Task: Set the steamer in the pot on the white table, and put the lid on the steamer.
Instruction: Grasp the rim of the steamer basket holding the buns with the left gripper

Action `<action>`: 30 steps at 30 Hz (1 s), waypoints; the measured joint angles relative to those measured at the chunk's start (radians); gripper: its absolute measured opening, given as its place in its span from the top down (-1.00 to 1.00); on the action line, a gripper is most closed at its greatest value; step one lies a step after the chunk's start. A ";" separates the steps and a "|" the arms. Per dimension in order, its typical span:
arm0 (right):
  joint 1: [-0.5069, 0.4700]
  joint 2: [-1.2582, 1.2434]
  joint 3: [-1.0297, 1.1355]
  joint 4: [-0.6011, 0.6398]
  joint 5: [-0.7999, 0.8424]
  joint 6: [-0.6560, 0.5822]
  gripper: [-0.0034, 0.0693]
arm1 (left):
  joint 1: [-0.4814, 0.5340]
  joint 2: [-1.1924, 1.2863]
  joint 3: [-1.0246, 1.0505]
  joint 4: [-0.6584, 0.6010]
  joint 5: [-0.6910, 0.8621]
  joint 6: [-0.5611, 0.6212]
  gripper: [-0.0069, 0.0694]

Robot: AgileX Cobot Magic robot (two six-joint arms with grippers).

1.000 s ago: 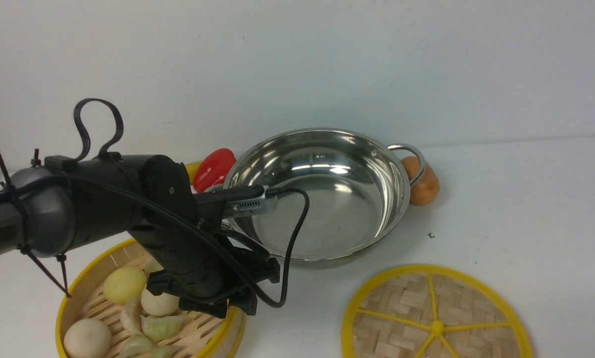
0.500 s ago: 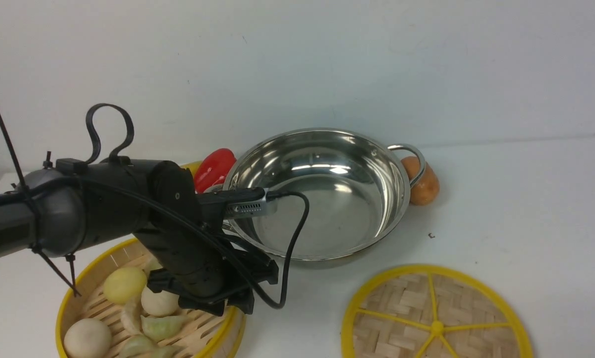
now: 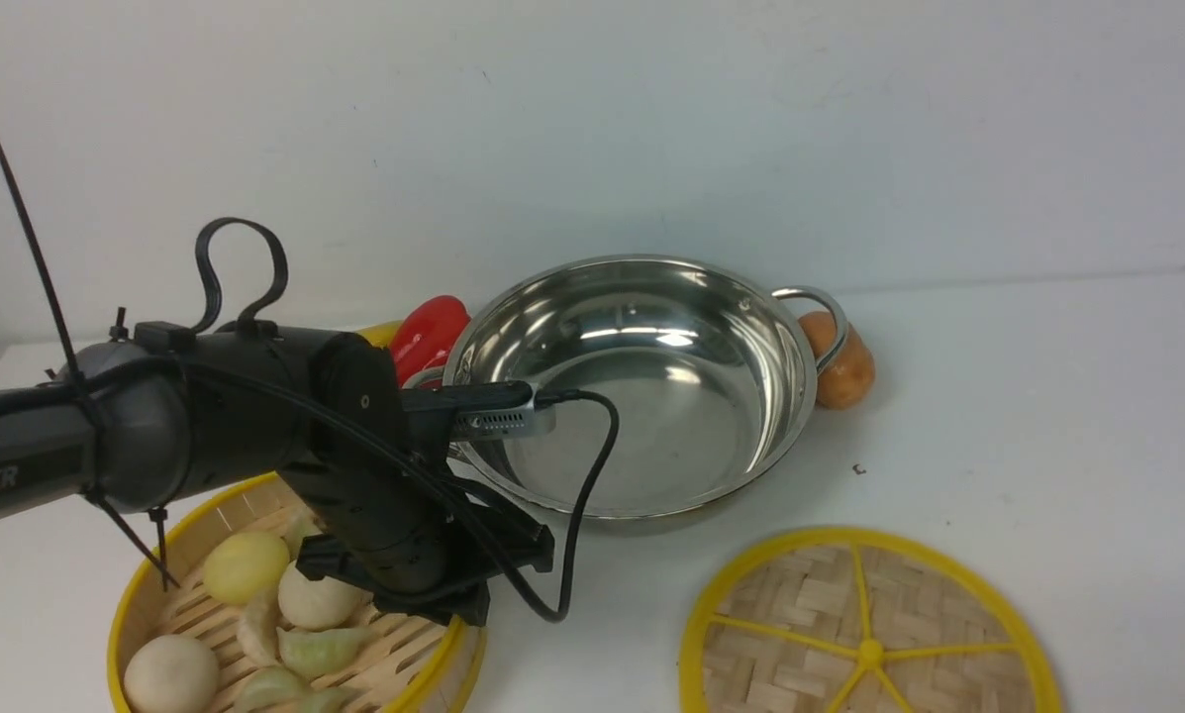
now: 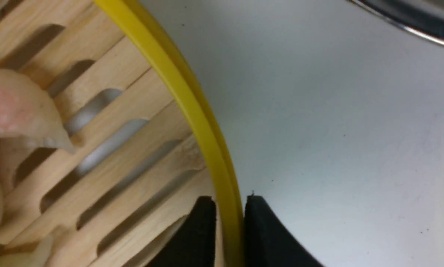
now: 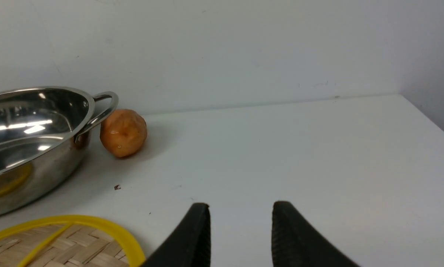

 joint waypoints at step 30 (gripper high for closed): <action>0.000 0.000 0.000 0.000 0.000 0.000 0.22 | 0.046 -0.130 -0.066 0.072 0.225 -0.038 0.67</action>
